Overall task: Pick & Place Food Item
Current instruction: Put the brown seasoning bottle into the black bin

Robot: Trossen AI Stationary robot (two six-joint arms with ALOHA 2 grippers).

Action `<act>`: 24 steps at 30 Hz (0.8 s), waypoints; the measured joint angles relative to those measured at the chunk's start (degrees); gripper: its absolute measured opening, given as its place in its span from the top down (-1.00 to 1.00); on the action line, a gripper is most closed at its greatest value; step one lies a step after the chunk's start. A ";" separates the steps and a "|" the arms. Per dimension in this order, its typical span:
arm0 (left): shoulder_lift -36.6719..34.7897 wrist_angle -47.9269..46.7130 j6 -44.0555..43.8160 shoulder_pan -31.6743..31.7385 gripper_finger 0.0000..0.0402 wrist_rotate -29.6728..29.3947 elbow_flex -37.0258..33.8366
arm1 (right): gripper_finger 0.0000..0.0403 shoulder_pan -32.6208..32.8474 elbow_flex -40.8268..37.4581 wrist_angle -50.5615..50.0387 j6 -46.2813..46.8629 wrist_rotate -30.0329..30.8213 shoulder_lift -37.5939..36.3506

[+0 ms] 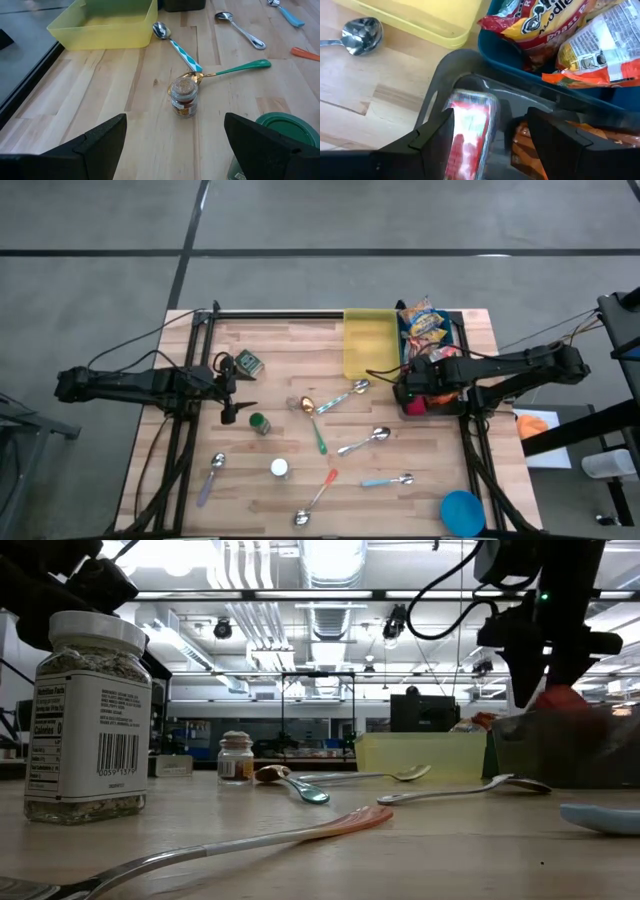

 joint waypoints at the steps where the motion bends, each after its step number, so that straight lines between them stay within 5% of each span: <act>1: 0.00 0.00 0.00 0.00 -0.69 0.00 -0.01 | -0.24 0.00 0.13 0.00 -0.01 0.00 0.17; 24: 0.00 0.00 0.00 0.00 -0.69 0.00 -0.01 | -0.24 0.00 0.31 4.37 -4.07 0.66 -0.65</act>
